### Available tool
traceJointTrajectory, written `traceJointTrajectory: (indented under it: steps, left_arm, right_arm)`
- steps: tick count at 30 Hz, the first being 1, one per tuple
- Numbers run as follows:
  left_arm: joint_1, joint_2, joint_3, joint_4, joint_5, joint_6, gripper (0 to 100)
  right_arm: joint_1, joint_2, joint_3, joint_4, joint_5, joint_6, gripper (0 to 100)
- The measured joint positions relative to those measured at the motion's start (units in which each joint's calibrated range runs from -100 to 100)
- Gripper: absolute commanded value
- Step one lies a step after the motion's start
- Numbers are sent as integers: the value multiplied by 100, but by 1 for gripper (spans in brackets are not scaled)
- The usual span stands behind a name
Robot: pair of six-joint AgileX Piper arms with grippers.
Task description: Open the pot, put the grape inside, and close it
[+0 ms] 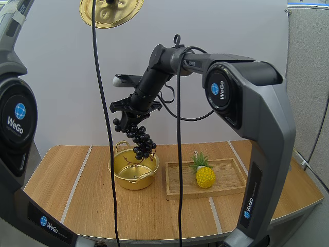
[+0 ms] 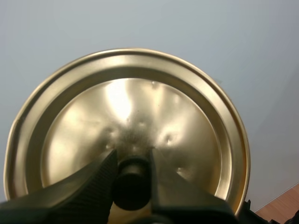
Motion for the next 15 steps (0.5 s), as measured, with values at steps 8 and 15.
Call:
traceJointTrajectory:
  steps: [8, 15]
  left_arm:
    - [0, 0, 0, 0, 0, 0, 0]
    - [0, 0, 0, 0, 0, 0, 0]
  right_arm:
    - [169, 314, -72, 0, -202, 0, 0]
    - [169, 616, -72, -316, -233, 0, 0]
